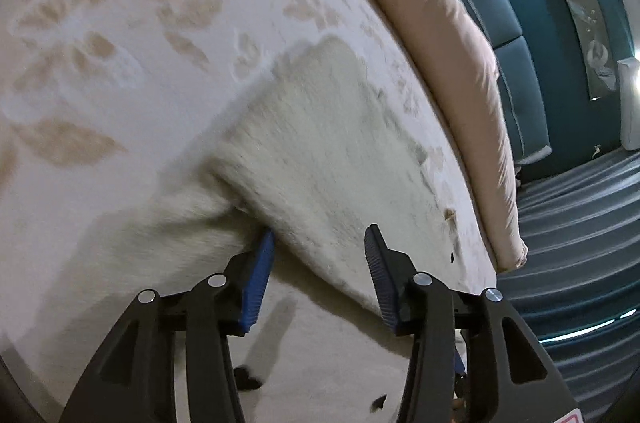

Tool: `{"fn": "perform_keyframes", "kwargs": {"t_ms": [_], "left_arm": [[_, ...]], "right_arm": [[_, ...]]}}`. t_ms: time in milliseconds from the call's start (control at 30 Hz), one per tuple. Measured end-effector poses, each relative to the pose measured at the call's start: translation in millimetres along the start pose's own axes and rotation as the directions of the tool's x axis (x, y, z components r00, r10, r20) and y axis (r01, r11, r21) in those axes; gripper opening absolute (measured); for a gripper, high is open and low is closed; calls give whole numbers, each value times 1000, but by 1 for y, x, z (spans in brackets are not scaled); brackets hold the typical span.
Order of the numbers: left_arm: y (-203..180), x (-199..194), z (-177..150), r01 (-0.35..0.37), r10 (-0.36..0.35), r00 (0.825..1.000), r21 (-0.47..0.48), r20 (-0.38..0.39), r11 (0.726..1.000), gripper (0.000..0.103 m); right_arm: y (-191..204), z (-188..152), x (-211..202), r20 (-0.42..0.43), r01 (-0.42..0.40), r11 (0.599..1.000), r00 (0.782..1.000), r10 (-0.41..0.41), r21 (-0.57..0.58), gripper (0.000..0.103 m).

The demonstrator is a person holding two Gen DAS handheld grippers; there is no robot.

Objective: Fold small clothes

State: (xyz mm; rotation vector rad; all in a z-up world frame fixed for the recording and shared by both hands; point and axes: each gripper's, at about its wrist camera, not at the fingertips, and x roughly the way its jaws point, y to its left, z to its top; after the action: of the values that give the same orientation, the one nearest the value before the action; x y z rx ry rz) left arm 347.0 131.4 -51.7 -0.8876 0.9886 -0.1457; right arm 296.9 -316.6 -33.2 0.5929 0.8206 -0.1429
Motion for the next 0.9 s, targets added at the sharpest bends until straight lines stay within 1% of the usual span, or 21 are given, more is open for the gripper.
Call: {"fn": "perform_keyframes", "kwargs": {"t_ms": [33, 67, 100, 167, 200, 233, 267, 300, 333, 367, 400, 433, 467, 500, 533, 567, 633, 733, 800, 833, 900], "left_arm": [[2, 9, 2, -23, 23, 1000, -18, -2, 1000, 44], [4, 12, 5, -24, 24, 1000, -33, 9, 999, 40], [4, 13, 8, -26, 27, 999, -41, 28, 999, 27], [-3, 9, 20, -57, 57, 995, -1, 86, 998, 4], [-12, 0, 27, -60, 54, 990, 39, 133, 997, 4], [-17, -8, 31, -54, 43, 985, 65, 164, 996, 4], [-26, -18, 36, -54, 31, 979, 108, 202, 993, 4], [-33, -27, 37, -71, 35, 970, 146, 240, 987, 4], [-38, -34, 38, -90, 40, 961, 174, 273, 981, 4], [-39, -38, 37, -111, 50, 954, 196, 296, 974, 4], [-37, -36, 35, -128, 61, 953, 209, 297, 970, 4], [-32, -30, 32, -145, 80, 956, 217, 282, 965, 4], [-25, -20, 28, -173, 113, 958, 219, 262, 960, 5], [-19, -9, 24, -197, 143, 961, 221, 236, 955, 5], [-12, 0, 20, -219, 173, 962, 218, 210, 951, 5], [-4, 7, 13, -225, 180, 962, 220, 205, 949, 5], [-3, 8, 2, -247, 179, 950, 268, 254, 931, 7], [-3, 10, -4, -259, 183, 945, 283, 270, 923, 12], [2, 9, -5, -240, 163, 948, 279, 272, 930, 12], [4, 9, -5, -226, 150, 950, 277, 273, 934, 13], [10, 10, -5, -193, 119, 955, 266, 270, 944, 13]], "right_arm": [[-1, 3, 4, -12, 8, 1000, 1000, -8, 15, 70], [1, 7, 9, -20, 18, 1000, 1000, -17, 25, 60], [4, 10, 15, -32, 26, 999, 999, -25, 20, 52], [23, 22, 27, -80, 75, 995, 994, -79, -60, 10], [30, 26, 22, -69, 65, 994, 995, -71, -83, 10], [40, 32, 9, -28, 15, 995, 999, -18, -100, 10], [57, 40, -20, 50, -122, 984, 990, 129, -128, 10], [63, 43, -38, 94, -203, 969, 972, 217, -143, 10], [66, 44, -58, 154, -306, 938, 931, 331, -165, 10], [59, 43, -70, 210, -365, 915, 894, 395, -171, 10], [49, 43, -56, 189, -336, 932, 915, 358, -137, 10], [31, 42, -21, 99, -243, 967, 963, 250, -72, 10], [17, 37, 8, 21, -141, 990, 990, 141, -32, 10], [-4, 26, 44, -97, -4, 1000, 995, 4, 3, 9], [-13, 20, 49, -96, -29, 999, 995, 31, 25, 9], [-13, 19, 37, -42, -67, 997, 997, 68, 28, 9], [-4, 19, 23, 0, -70, 998, 998, 70, 4, 10], [-5, 9, 36, -38, 4, 998, 999, -7, -57, 10], [-8, 6, 23, -14, -3, 999, 1000, 2, -37, 14], [-8, 4, 17, -3, 16, 1000, 1000, -16, -22, 20], [0, -2, -8, 82, 98, 995, 992, -95, -25, 23]]}}
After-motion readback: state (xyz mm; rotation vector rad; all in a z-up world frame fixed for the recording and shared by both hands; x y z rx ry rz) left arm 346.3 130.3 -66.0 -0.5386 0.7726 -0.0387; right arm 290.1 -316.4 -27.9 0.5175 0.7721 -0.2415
